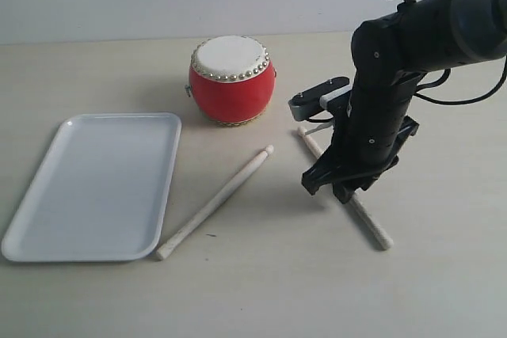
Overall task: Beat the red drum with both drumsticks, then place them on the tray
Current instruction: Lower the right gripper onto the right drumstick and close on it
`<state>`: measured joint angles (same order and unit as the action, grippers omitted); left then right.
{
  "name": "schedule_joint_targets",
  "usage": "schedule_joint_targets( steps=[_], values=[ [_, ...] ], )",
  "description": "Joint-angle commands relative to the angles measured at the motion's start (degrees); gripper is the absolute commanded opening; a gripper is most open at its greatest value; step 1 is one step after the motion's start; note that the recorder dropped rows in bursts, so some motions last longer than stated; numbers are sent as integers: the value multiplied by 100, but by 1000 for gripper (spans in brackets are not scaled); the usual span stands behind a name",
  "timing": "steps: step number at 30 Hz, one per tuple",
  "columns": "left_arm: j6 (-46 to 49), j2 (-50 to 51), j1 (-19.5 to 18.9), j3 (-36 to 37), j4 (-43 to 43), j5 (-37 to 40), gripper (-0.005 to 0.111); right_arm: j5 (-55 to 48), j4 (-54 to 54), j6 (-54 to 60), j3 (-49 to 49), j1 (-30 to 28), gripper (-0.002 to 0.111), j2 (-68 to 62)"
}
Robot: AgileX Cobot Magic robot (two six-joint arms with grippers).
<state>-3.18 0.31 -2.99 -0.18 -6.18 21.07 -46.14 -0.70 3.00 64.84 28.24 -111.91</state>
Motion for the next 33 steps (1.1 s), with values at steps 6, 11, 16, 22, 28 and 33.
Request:
schedule_joint_targets(
  steps=[6,11,16,22,28,33],
  values=[
    [-31,-31,23,18,39,-20,0,-159,29,-58,-107,11,39,2],
    [-31,-31,23,18,39,-20,0,-193,121,-81,-171,11,39,2],
    [-31,-31,23,18,39,-20,0,-31,121,-93,-387,11,39,-9],
    [-31,-31,23,18,39,-20,0,-19,121,-185,-387,11,23,-9],
    [-31,-31,23,18,39,-20,0,3,121,-300,-387,11,23,-66],
    [-31,-31,23,18,39,-20,0,33,134,-300,-387,11,23,-264]
  ],
)
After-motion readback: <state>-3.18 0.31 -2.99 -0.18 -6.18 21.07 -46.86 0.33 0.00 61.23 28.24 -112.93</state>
